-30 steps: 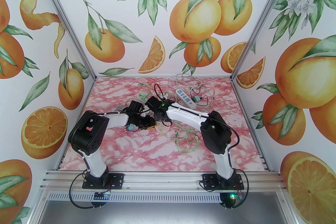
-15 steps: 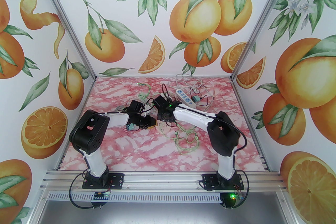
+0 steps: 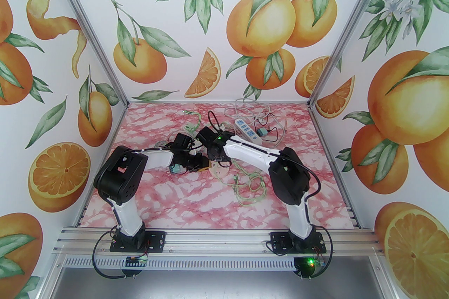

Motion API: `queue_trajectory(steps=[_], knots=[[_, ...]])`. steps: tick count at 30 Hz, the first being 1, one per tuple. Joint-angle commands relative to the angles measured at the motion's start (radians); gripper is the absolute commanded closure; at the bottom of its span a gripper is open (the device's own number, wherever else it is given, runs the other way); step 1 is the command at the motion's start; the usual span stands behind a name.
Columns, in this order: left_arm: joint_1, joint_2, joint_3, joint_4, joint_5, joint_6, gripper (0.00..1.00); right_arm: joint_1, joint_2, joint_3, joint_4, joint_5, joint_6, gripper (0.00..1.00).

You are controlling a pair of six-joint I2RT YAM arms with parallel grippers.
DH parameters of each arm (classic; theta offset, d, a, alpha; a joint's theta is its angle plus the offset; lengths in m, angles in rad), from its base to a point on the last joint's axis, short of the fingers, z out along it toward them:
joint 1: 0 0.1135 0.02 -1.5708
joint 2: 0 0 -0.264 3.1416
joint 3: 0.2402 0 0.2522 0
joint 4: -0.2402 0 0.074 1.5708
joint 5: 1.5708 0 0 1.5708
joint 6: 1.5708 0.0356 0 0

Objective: Pull the plug off the socket

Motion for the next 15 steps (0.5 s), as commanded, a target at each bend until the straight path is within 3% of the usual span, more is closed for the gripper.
queue_trajectory(steps=[1,15], knots=[[-0.020,0.100,-0.051,-0.161,-0.201,0.022,0.78,0.048,0.034,0.039,-0.023,-0.060,-0.013,0.74],[-0.019,0.110,-0.046,-0.169,-0.204,0.031,0.79,-0.060,-0.104,-0.150,0.134,-0.175,0.043,0.73]])
